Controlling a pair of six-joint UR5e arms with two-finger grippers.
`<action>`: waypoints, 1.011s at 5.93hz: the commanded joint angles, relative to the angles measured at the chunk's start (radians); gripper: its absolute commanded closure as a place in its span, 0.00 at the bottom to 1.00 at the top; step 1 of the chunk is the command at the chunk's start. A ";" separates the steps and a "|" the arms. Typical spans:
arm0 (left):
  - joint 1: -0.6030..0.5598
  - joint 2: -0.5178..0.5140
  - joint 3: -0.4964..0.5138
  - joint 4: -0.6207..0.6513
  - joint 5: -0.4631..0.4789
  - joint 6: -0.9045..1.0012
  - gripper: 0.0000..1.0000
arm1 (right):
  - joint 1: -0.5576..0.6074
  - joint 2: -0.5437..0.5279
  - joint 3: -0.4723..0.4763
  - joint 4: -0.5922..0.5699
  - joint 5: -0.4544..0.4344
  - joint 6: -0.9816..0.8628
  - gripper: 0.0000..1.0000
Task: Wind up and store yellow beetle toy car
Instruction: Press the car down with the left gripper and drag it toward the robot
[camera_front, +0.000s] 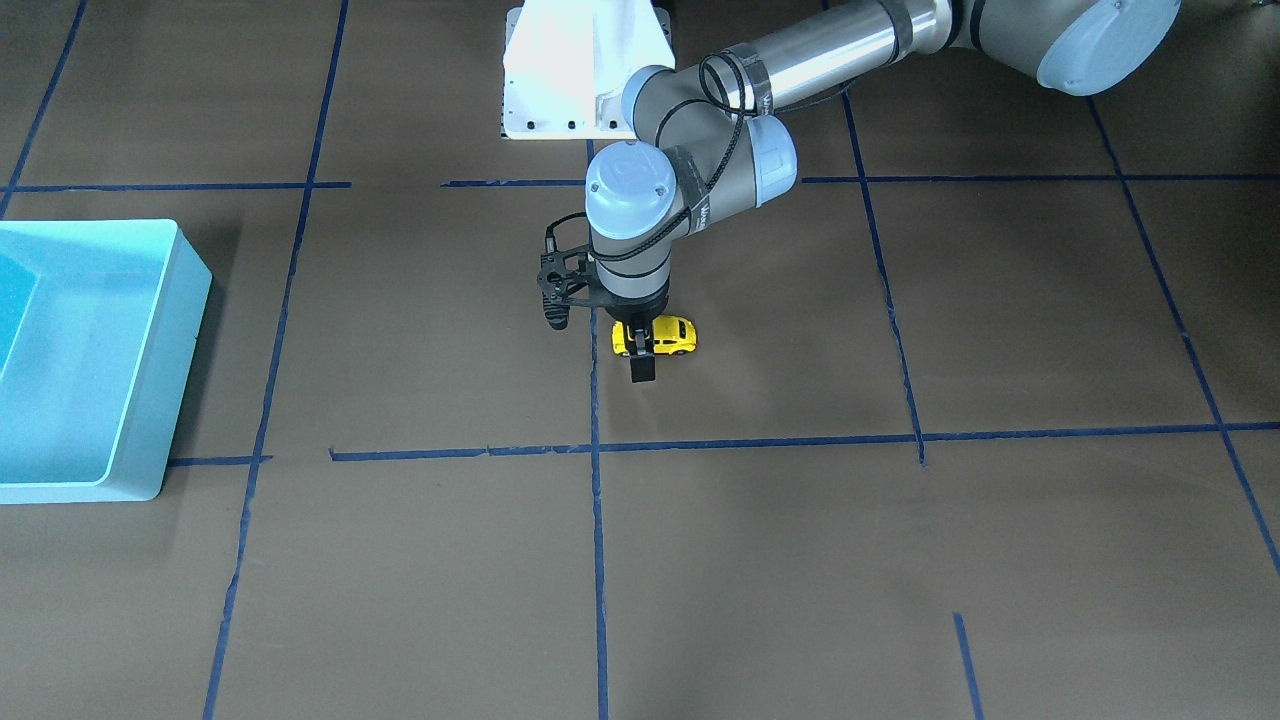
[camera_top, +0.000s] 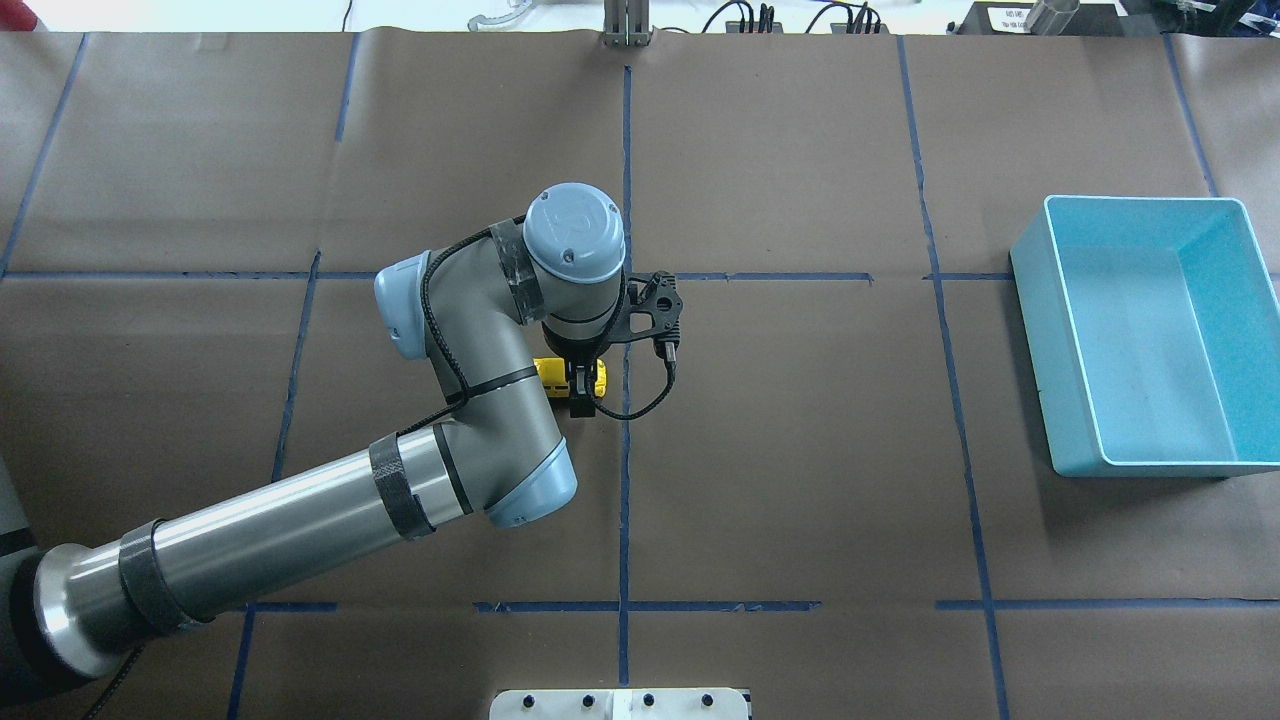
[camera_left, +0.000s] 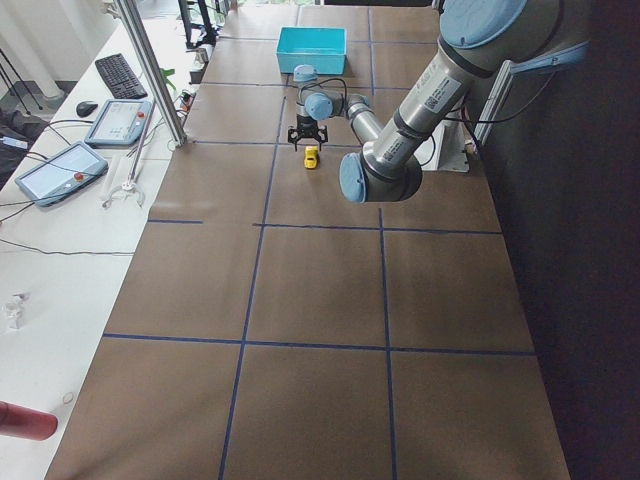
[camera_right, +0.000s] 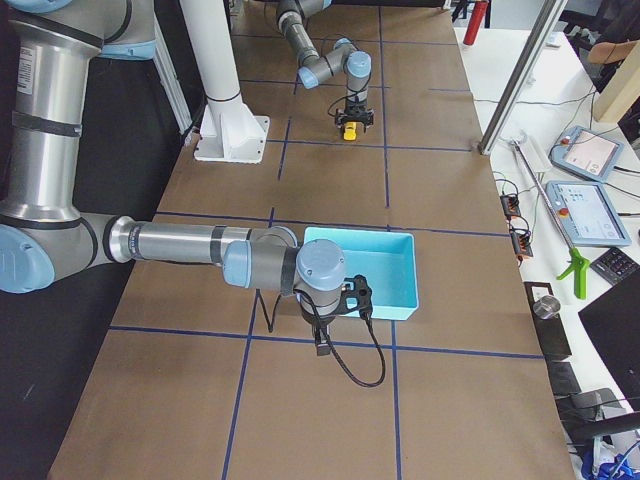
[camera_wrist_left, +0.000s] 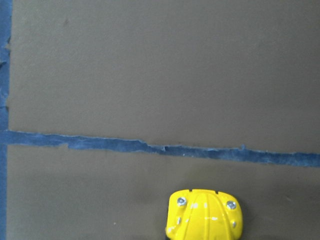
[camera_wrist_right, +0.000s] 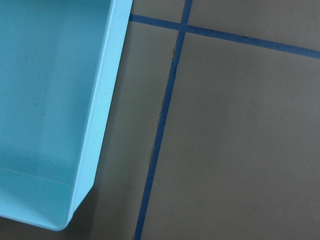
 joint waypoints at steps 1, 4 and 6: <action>0.019 -0.003 0.004 -0.001 0.002 0.000 0.00 | 0.001 0.000 0.000 0.000 0.000 0.000 0.00; 0.022 0.001 0.004 -0.001 0.002 0.000 0.04 | 0.001 0.000 0.000 0.000 0.000 0.000 0.00; 0.020 0.003 0.004 -0.014 0.003 0.003 0.27 | 0.001 0.000 0.000 0.000 0.000 0.000 0.00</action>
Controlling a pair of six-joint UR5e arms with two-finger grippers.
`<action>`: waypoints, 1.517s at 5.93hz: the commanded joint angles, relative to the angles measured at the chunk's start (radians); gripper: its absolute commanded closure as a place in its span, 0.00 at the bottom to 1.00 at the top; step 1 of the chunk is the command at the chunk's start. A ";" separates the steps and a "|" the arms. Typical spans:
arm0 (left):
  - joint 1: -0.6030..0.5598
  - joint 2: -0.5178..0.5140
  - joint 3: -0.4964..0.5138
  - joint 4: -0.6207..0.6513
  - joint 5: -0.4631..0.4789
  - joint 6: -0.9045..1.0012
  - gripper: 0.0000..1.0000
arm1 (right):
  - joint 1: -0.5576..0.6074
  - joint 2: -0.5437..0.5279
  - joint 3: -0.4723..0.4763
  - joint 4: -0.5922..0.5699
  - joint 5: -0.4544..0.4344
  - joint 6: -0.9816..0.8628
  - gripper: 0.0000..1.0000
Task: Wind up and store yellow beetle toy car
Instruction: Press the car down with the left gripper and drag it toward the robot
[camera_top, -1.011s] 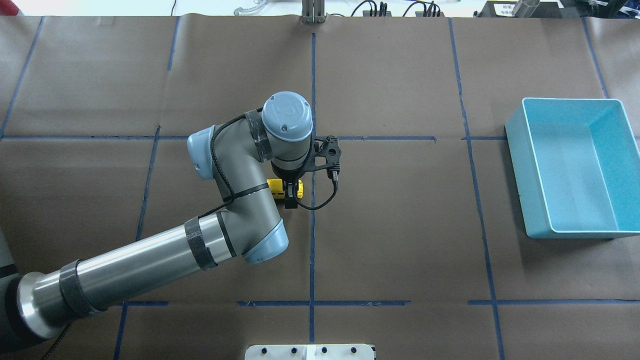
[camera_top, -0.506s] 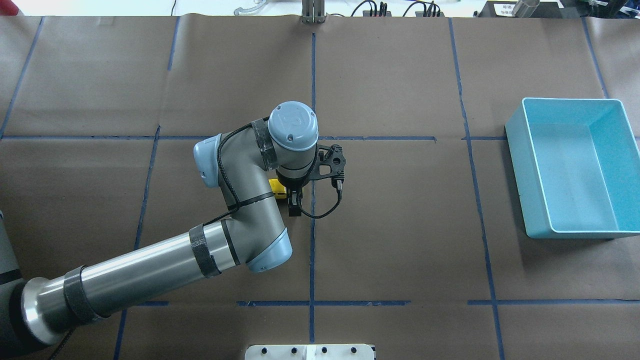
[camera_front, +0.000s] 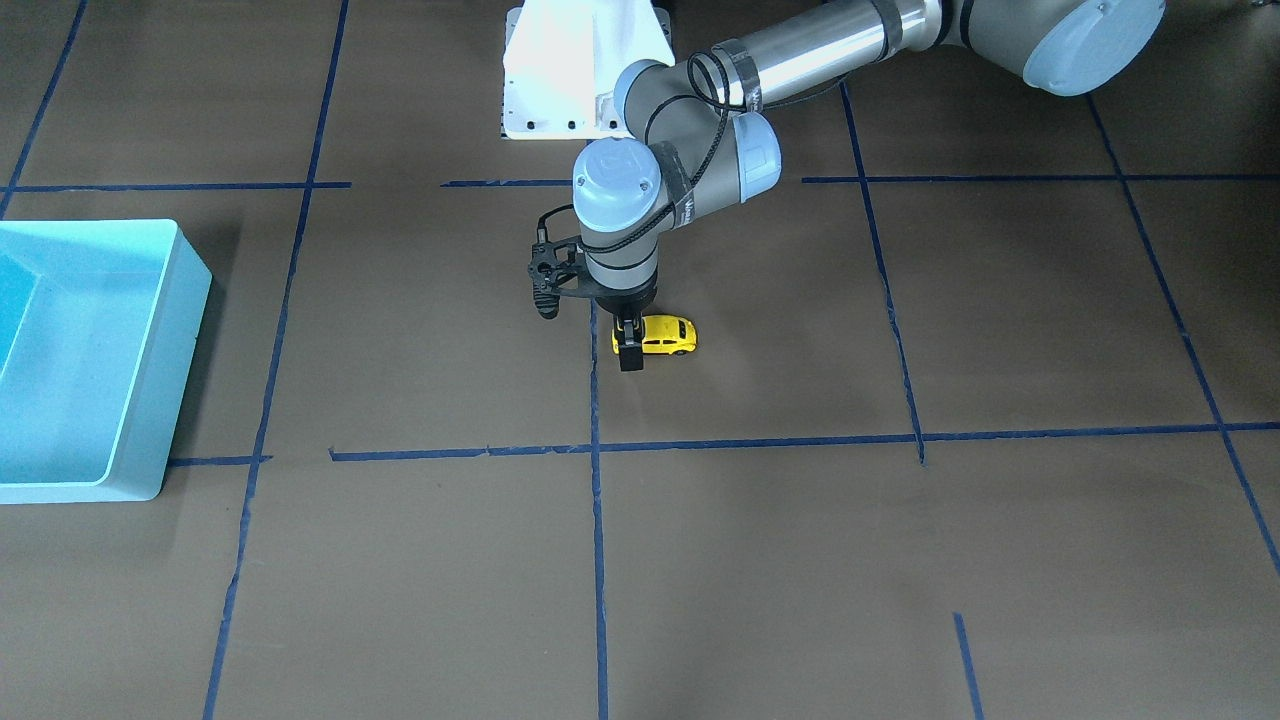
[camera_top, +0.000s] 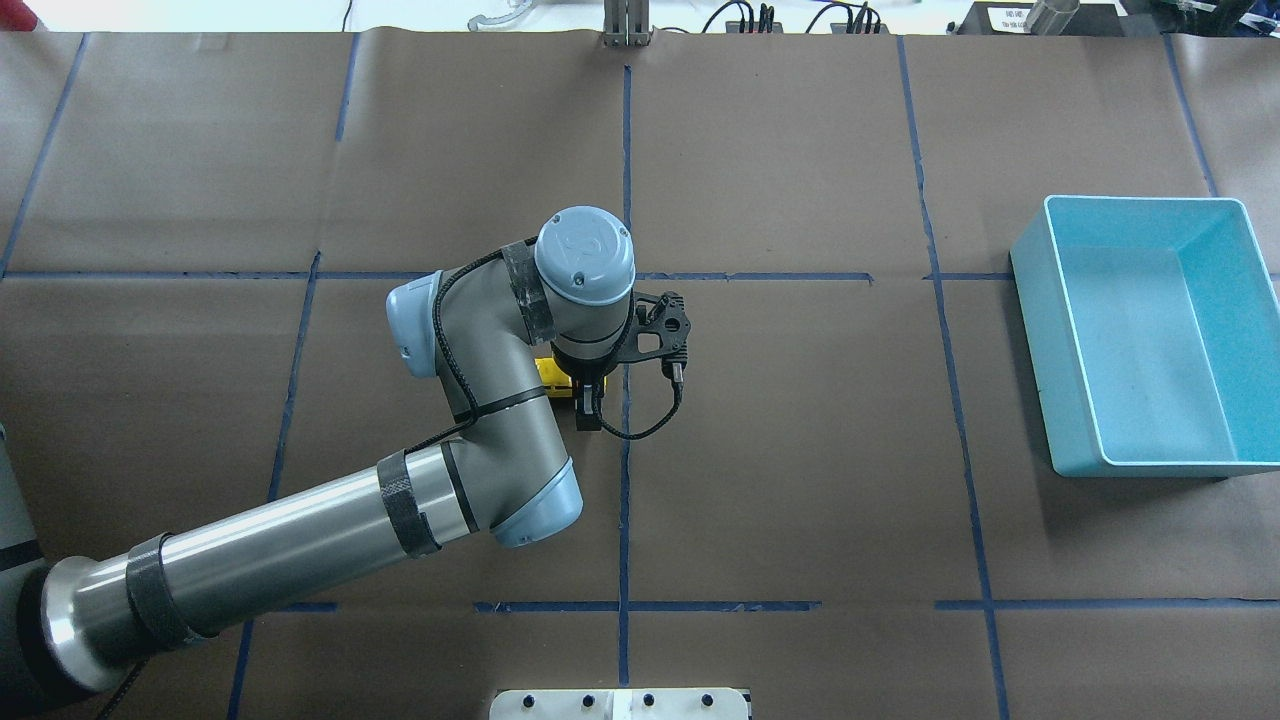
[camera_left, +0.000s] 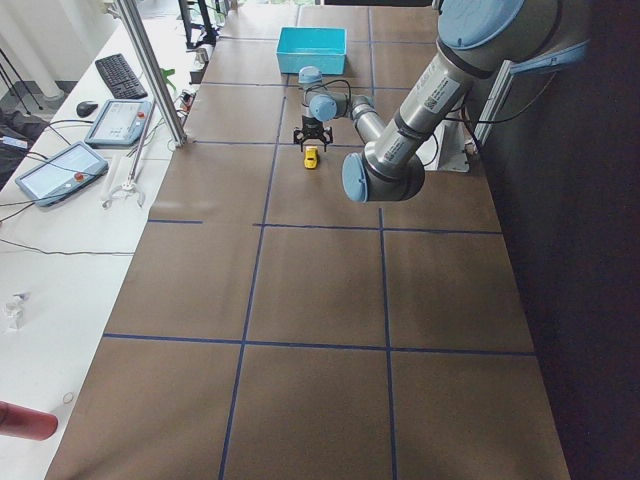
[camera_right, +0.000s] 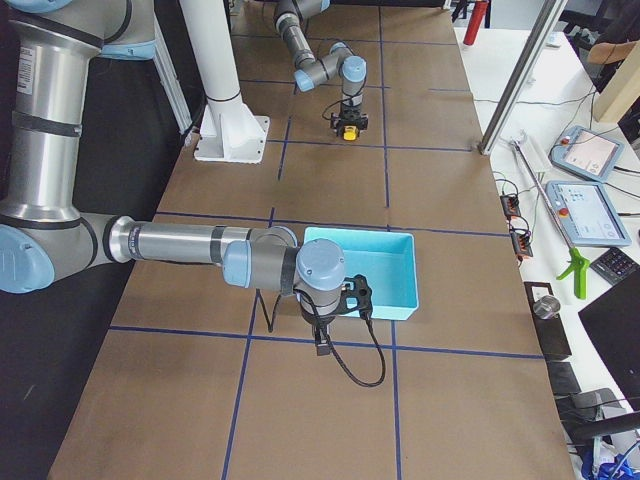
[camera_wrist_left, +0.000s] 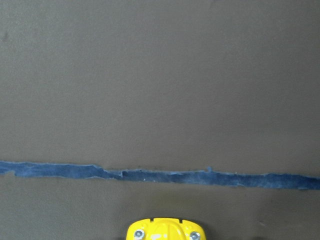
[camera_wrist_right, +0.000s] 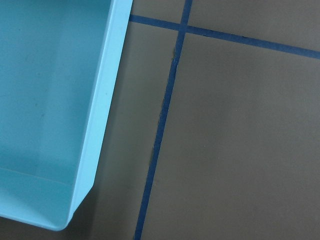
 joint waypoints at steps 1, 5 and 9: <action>-0.004 0.001 0.003 -0.005 0.001 -0.001 0.43 | 0.000 0.000 0.000 0.000 0.000 0.000 0.00; -0.039 0.001 0.002 -0.042 -0.001 0.012 0.95 | 0.000 0.000 -0.002 0.000 0.000 0.000 0.00; -0.053 0.019 0.000 -0.192 -0.010 0.002 0.99 | 0.000 0.000 -0.002 0.003 0.000 0.000 0.00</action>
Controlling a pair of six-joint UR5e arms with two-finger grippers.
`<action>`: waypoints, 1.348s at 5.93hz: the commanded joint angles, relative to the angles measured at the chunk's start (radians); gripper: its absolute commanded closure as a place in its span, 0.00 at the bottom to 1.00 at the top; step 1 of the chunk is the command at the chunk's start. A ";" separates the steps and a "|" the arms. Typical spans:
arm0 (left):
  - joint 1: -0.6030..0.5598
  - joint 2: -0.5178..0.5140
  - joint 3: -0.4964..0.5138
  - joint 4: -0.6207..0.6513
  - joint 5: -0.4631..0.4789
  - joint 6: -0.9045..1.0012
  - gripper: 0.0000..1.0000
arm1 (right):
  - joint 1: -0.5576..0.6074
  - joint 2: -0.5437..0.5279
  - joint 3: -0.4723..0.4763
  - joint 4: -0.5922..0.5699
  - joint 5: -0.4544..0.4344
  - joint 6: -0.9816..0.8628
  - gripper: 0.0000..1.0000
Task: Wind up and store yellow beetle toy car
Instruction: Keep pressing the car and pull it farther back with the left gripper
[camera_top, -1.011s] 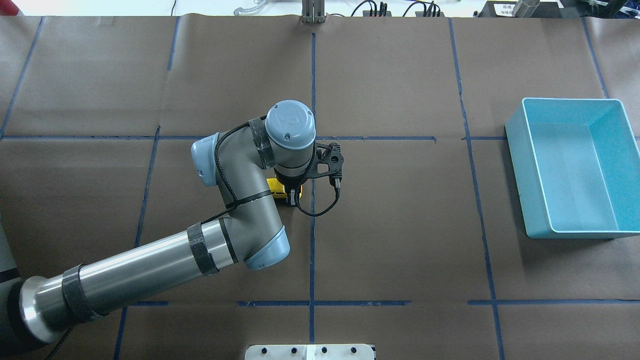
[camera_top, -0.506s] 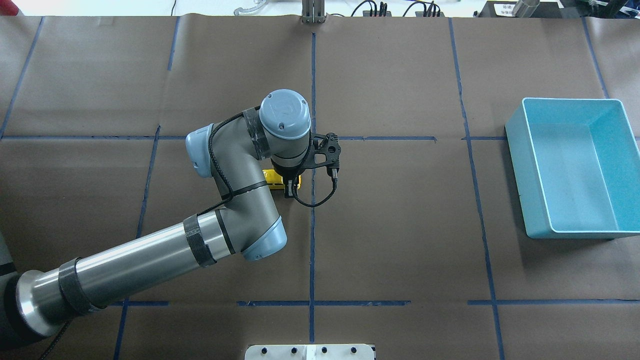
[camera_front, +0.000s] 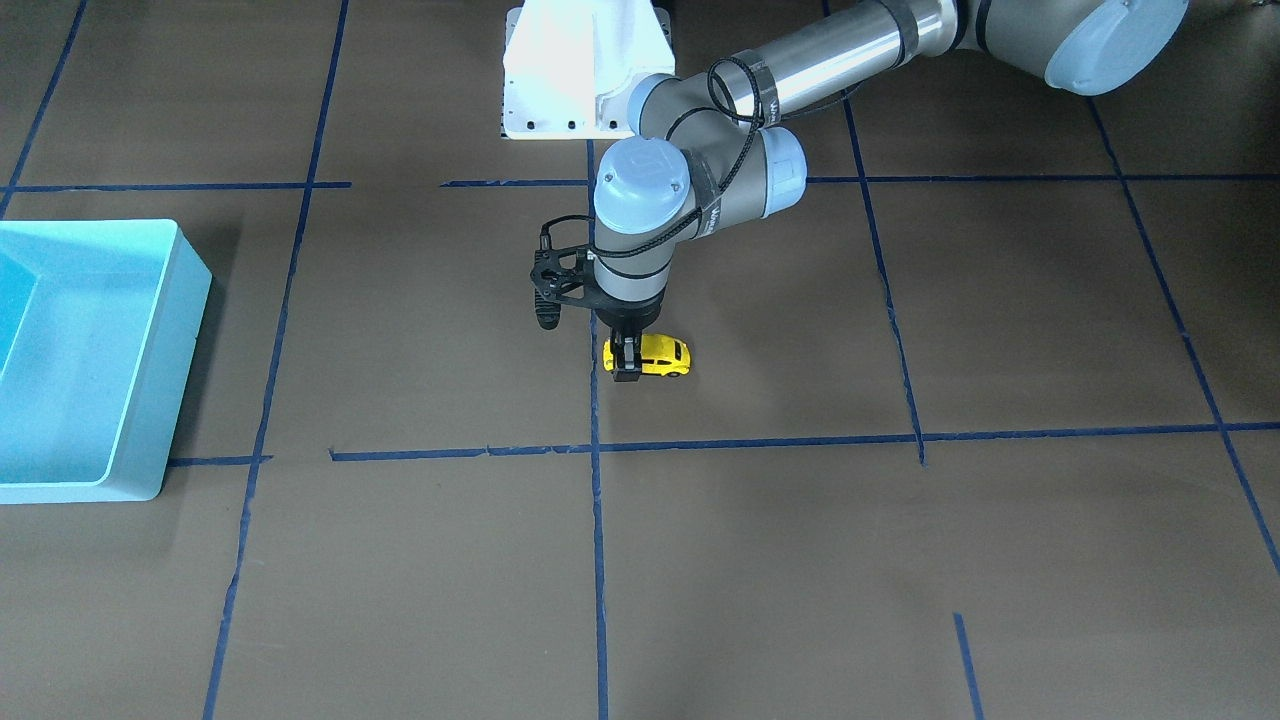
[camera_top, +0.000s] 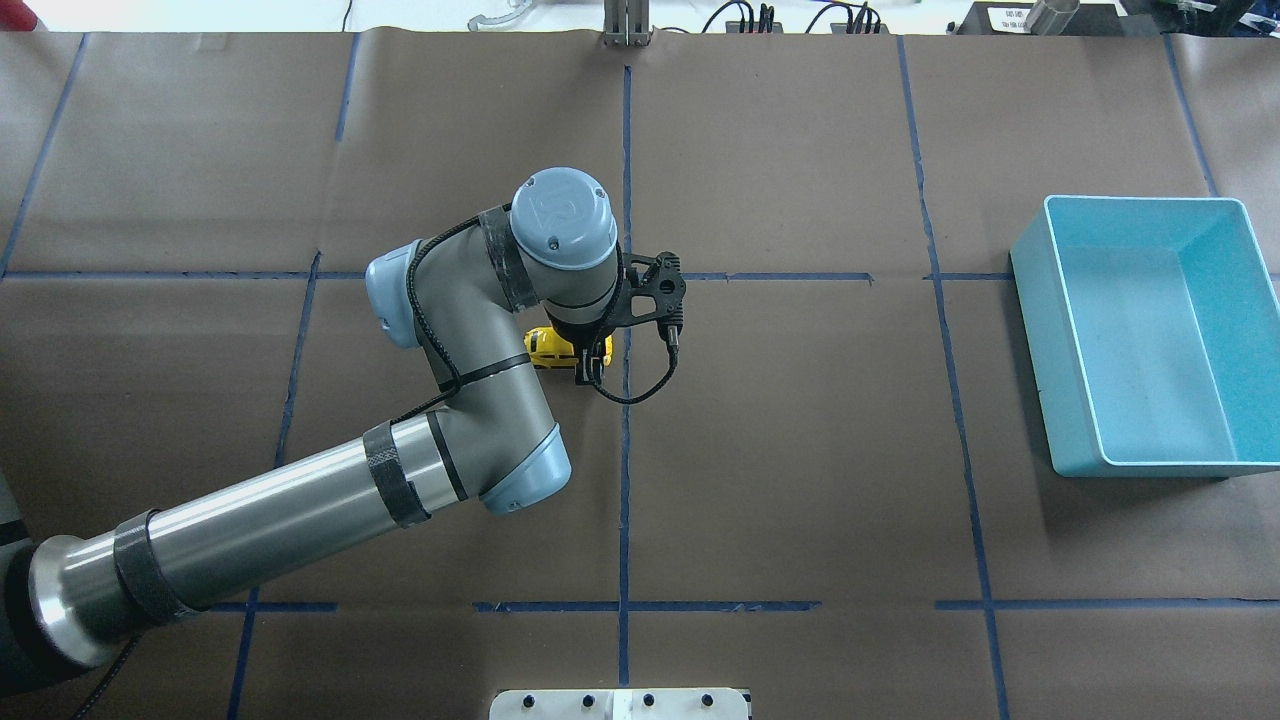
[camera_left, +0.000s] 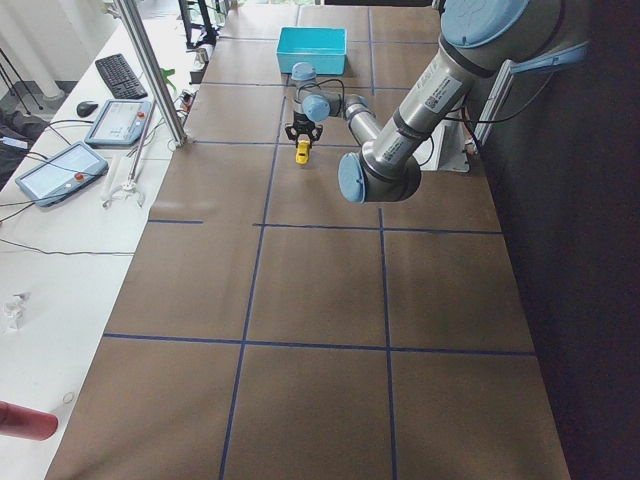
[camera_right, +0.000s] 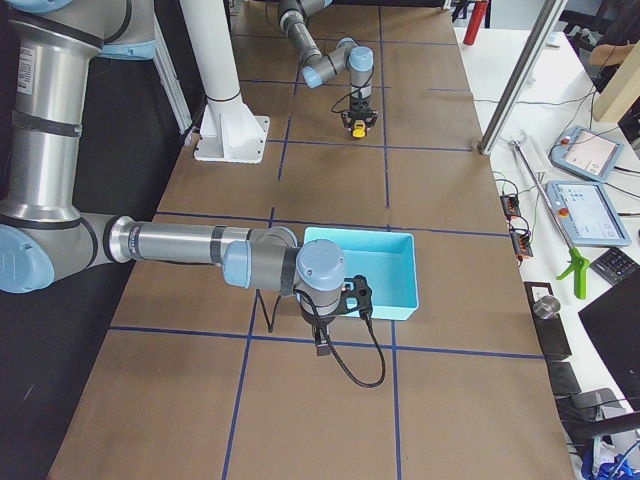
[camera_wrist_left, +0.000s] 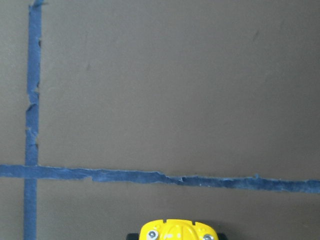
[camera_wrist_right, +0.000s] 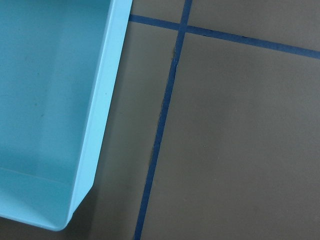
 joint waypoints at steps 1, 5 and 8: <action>-0.001 0.019 -0.003 -0.047 -0.005 -0.003 0.99 | 0.000 0.000 0.000 0.001 0.000 0.000 0.00; -0.004 0.042 -0.004 -0.110 -0.020 -0.005 1.00 | -0.001 0.002 0.000 0.001 0.000 0.000 0.00; -0.012 0.071 -0.004 -0.182 -0.069 -0.036 1.00 | 0.000 0.003 0.002 0.003 0.000 0.000 0.00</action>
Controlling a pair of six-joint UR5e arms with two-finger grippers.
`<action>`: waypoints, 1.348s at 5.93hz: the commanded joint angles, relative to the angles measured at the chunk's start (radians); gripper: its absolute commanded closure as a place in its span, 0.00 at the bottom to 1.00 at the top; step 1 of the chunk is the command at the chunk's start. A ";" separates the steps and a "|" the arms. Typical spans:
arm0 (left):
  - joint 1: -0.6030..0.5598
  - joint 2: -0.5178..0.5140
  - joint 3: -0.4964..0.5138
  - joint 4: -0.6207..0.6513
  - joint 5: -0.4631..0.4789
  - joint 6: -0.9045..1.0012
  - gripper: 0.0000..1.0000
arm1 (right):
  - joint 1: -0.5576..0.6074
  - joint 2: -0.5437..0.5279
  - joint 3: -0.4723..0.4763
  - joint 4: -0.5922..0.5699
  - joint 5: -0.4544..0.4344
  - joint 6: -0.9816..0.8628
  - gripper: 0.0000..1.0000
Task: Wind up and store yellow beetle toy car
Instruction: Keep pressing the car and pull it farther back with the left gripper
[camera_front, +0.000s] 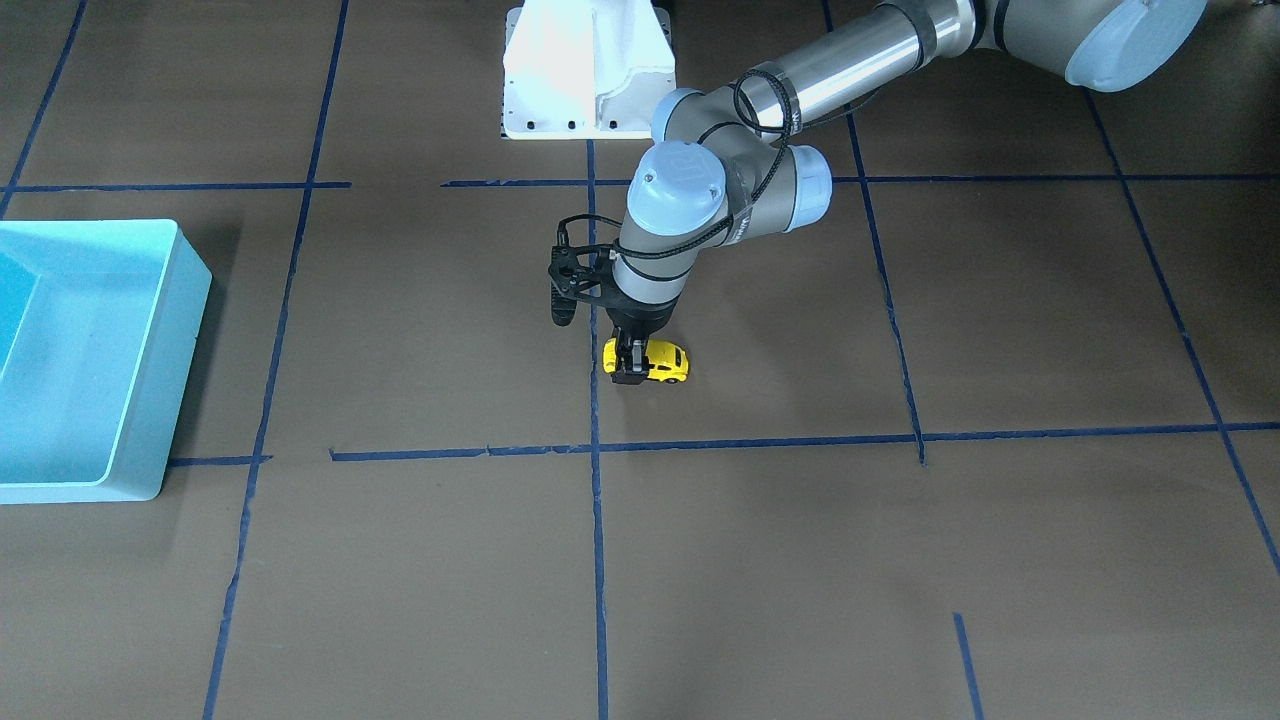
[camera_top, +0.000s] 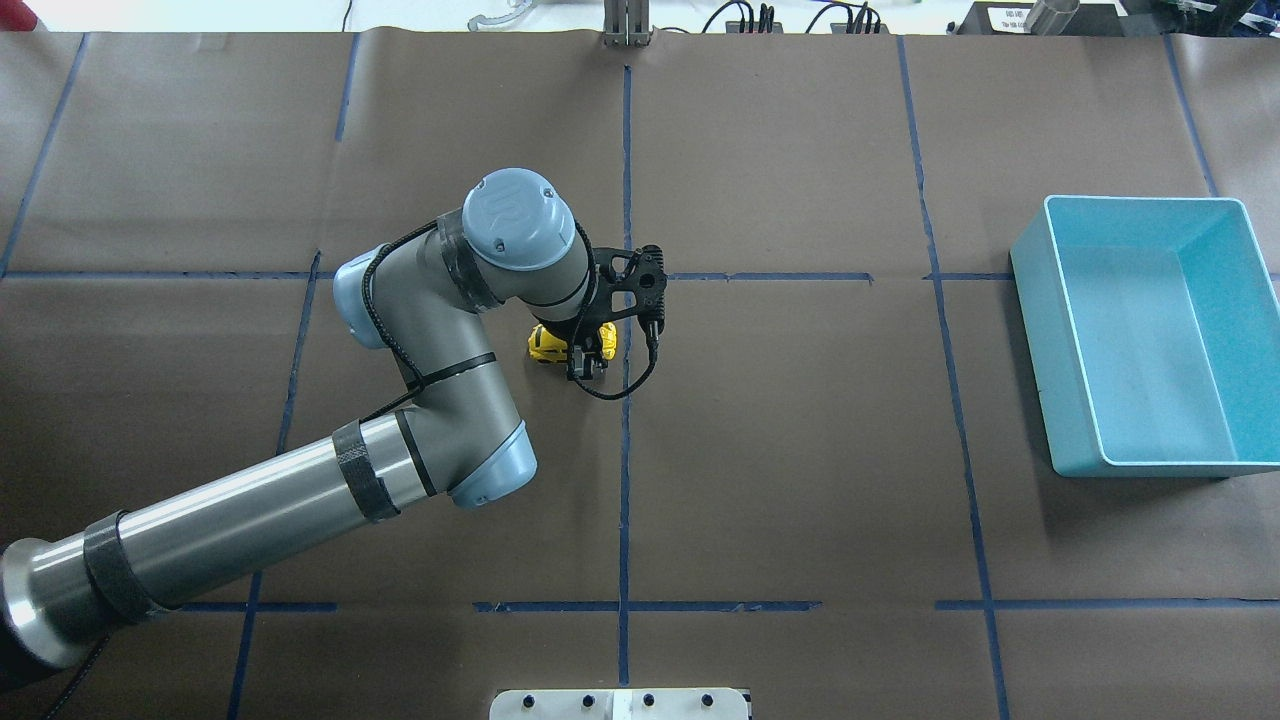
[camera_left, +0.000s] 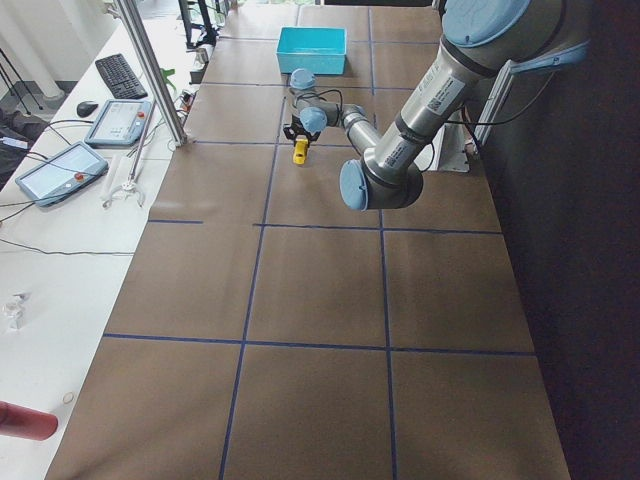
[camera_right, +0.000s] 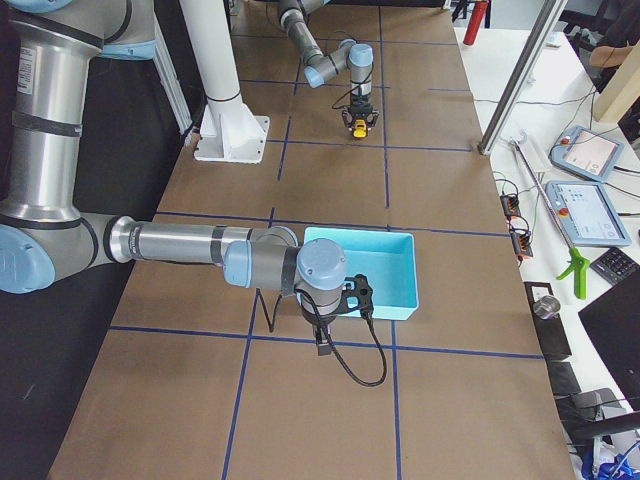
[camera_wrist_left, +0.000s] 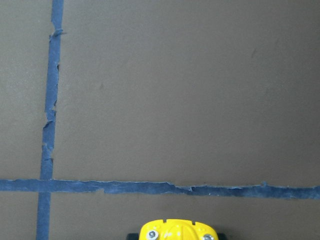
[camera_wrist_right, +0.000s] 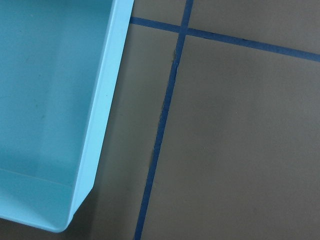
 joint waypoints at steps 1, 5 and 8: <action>0.000 0.046 0.000 -0.106 -0.026 -0.061 1.00 | 0.000 0.000 0.003 0.000 0.000 0.000 0.00; -0.031 0.101 -0.009 -0.174 -0.090 -0.062 1.00 | 0.000 0.003 0.004 0.000 0.000 0.000 0.00; -0.042 0.165 -0.059 -0.188 -0.092 -0.056 1.00 | 0.000 0.005 0.006 0.000 0.003 0.000 0.00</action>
